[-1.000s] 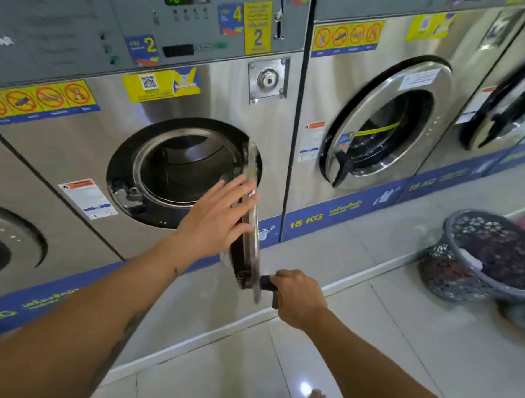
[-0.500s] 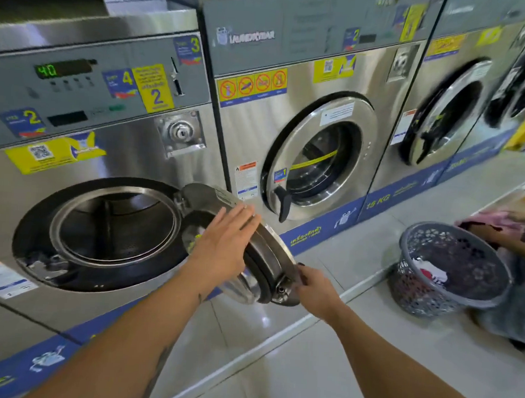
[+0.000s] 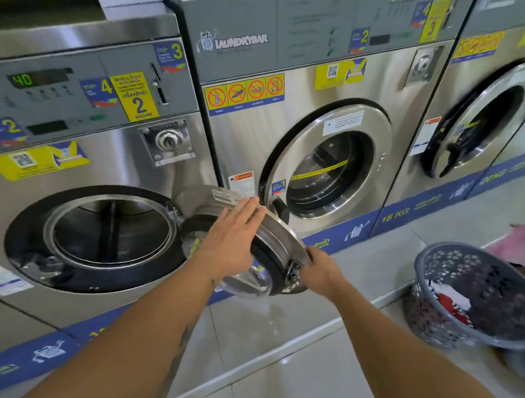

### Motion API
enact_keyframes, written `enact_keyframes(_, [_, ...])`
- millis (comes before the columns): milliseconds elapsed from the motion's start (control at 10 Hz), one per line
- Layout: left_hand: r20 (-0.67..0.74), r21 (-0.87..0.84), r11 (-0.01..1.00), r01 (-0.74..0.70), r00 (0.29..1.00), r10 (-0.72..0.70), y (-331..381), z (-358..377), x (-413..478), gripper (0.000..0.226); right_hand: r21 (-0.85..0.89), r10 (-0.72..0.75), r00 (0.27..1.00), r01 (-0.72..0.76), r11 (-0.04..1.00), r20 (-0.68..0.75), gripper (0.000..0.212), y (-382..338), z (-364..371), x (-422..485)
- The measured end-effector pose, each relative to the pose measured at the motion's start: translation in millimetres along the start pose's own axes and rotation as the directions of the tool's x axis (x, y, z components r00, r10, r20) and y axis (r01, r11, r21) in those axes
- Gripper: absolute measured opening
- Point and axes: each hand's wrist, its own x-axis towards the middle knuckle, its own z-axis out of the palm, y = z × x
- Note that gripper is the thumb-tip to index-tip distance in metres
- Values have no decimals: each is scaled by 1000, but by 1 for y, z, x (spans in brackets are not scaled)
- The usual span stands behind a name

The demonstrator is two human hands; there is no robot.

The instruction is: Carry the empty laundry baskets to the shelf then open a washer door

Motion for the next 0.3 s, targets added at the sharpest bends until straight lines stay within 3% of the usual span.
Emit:
enact_keyframes(100, [-15, -40, 999, 12, 1000, -13, 2, -7, -10, 99, 1, -27, 999, 27, 1000, -23, 21, -7, -1, -10])
enact_keyframes(300, [-28, -161, 977, 144, 988, -150, -13, -12, -88, 83, -88, -79, 986, 66, 994, -145, 30, -34, 6, -61])
